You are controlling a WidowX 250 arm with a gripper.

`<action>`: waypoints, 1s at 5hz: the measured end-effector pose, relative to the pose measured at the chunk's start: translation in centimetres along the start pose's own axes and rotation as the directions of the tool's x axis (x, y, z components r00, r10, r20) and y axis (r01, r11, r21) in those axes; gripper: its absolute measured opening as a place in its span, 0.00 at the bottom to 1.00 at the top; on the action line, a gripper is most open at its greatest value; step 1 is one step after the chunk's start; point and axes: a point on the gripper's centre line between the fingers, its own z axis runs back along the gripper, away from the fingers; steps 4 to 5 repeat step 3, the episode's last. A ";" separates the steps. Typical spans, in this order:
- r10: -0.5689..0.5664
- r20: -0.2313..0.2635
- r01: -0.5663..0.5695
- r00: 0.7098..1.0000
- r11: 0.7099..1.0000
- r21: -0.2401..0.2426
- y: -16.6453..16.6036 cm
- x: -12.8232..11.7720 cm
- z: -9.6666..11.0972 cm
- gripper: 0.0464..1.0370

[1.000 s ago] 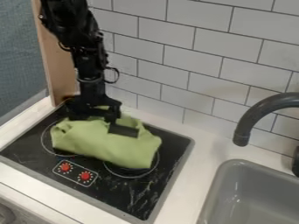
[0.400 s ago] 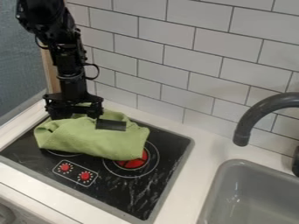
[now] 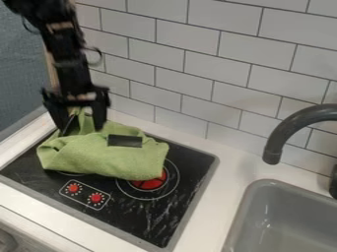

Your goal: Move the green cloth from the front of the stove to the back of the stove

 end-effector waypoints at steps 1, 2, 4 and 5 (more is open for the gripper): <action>-0.030 0.025 0.030 0.999 0.999 -0.033 -0.2 -0.3 2.5 0.96; -0.049 0.083 0.050 0.995 0.999 -0.013 0.5 -0.8 5.3 0.96; -0.050 0.086 0.051 0.995 0.999 -0.011 0.6 -0.8 5.4 0.96; -0.050 0.086 0.051 0.995 0.999 -0.011 0.6 -0.8 5.4 0.96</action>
